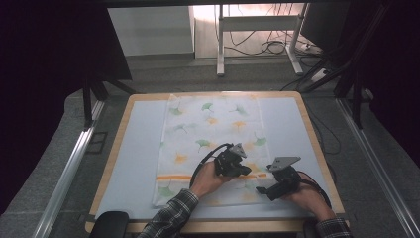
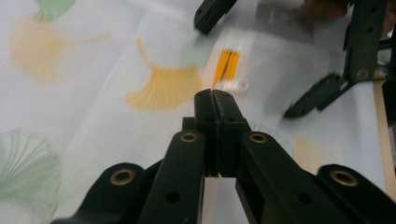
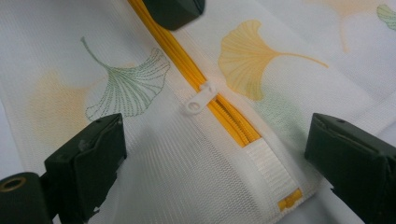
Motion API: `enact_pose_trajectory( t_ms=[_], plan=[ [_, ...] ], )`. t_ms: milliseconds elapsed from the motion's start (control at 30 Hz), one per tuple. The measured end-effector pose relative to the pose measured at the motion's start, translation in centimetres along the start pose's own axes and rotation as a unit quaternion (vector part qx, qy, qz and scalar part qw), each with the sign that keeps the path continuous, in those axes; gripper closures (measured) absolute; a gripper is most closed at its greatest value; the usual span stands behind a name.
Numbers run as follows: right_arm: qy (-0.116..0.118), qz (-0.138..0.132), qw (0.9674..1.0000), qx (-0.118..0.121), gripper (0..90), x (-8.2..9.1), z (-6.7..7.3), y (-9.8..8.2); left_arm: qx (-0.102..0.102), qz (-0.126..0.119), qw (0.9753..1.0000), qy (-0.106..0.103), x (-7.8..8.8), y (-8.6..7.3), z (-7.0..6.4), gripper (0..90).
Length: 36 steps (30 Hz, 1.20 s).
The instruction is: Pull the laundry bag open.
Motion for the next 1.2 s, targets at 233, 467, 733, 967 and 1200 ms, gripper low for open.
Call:
enact_pose_trajectory(
  t_ms=[233,467,733,967,1200],
  plan=[
    [0.001,-0.002,1.0,0.0,5.2,0.0,0.0,0.0,-0.025,0.016,0.9996,0.0,-2.1,1.6,-0.8,57.5],
    [0.001,-0.003,1.0,-0.001,5.2,0.0,0.0,0.0,-0.023,0.033,0.999,0.019,-3.0,1.9,-1.0,68.7],
    [0.001,-0.003,1.0,-0.001,5.2,0.0,0.0,-0.1,-0.005,0.038,0.999,0.022,-1.4,0.9,0.1,77.6],
    [0.001,-0.004,1.0,-0.001,5.2,0.0,0.0,-0.1,-0.002,0.031,0.9995,0.012,-1.5,0.6,0.1,76.1],
    [0.002,-0.006,1.0,0.0,5.2,0.0,0.0,-0.1,-0.018,0.049,0.9984,0.021,-2.2,0.6,-0.1,75.0]
  ],
)
Point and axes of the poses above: each handheld gripper's, and its own axes: x roughly backward along the jaws, y roughly out of its top, z roughly to its left, the point moved 4 cm from there along -x, roughly forward along the jaws, and after that the axes turned 12 degrees about -x, right-handed, at the moved point
